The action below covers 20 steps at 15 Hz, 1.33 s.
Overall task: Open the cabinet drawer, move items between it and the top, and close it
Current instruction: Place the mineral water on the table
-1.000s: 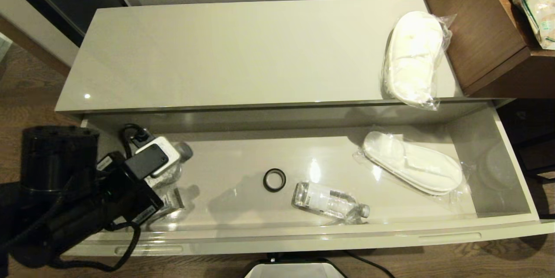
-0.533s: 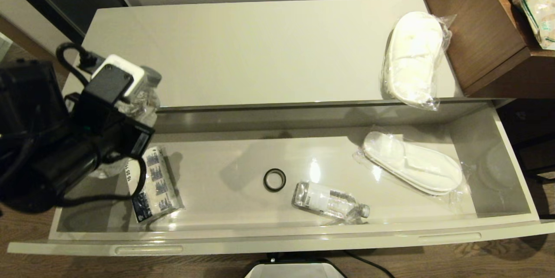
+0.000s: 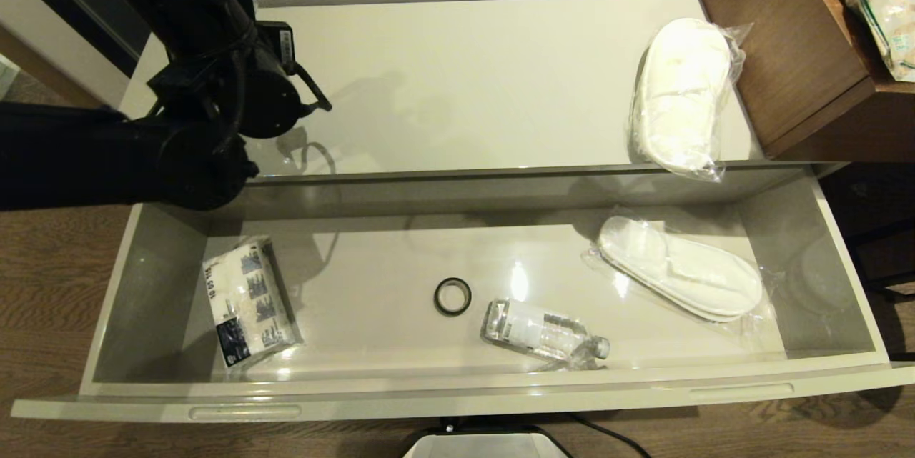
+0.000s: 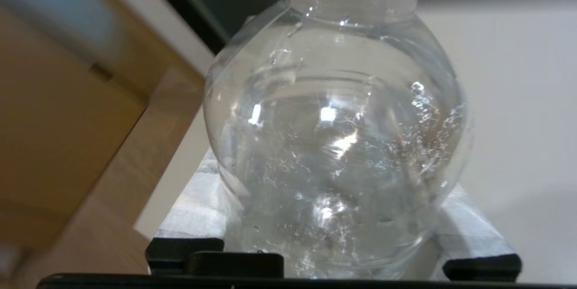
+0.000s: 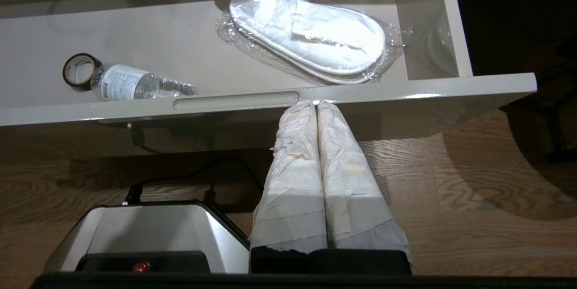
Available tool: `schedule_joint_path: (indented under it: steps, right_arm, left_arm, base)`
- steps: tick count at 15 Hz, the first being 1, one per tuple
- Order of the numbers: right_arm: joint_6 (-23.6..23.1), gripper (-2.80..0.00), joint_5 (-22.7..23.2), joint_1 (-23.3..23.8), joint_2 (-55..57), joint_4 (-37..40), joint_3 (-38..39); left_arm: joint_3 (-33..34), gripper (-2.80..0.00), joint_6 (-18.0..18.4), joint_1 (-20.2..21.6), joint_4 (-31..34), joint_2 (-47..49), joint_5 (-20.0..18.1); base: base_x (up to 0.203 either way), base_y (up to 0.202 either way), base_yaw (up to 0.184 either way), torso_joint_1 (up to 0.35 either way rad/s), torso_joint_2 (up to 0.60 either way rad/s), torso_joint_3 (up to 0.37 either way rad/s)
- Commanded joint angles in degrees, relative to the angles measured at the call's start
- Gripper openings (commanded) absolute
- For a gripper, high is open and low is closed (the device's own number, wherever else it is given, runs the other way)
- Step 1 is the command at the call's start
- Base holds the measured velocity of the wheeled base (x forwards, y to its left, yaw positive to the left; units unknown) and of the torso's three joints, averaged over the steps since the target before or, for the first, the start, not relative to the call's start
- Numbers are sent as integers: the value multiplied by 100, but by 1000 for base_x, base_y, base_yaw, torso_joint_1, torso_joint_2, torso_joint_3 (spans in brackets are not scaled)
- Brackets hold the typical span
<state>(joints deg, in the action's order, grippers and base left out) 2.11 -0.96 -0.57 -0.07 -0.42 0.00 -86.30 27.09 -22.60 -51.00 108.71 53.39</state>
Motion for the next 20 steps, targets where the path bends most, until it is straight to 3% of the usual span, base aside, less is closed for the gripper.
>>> schedule_joint_path:
  steps: [1, 4, 7, 12, 14, 17, 20]
  right_arm:
    - [0, -280, 0, -4, -89, -1, 18]
    - [0, -280, 0, -4, -89, -1, 18]
    - [0, -280, 0, -4, -89, -1, 18]
    - [0, -280, 0, -4, -89, -1, 18]
    - [0, -280, 0, -4, -89, -1, 18]
    - [0, -280, 0, -4, -89, -1, 18]
    - [0, -280, 0, -4, -89, -1, 18]
  left_arm:
    - [-940, -280, 4, 68, -418, 1035, 425]
    - [-1050, -280, -2, 99, -1131, 1455, 692]
    - [-893, -280, 13, 106, -2414, 2154, 1043]
    - [-415, -280, 88, 81, -2743, 1905, 1134]
    - [122, -280, 44, 68, -2822, 1811, 1110]
    - [941, -280, 65, -62, -3278, 1711, 574]
    - [844, -280, 86, -60, -3276, 1872, 603]
  base:
    - [0, 0, 0, 0, 0, 0]
    - [0, 0, 0, 0, 0, 0]
    - [0, 0, 0, 0, 0, 0]
    - [0, 0, 0, 0, 0, 0]
    - [0, 0, 0, 0, 0, 0]
    - [0, 0, 0, 0, 0, 0]
    - [0, 0, 0, 0, 0, 0]
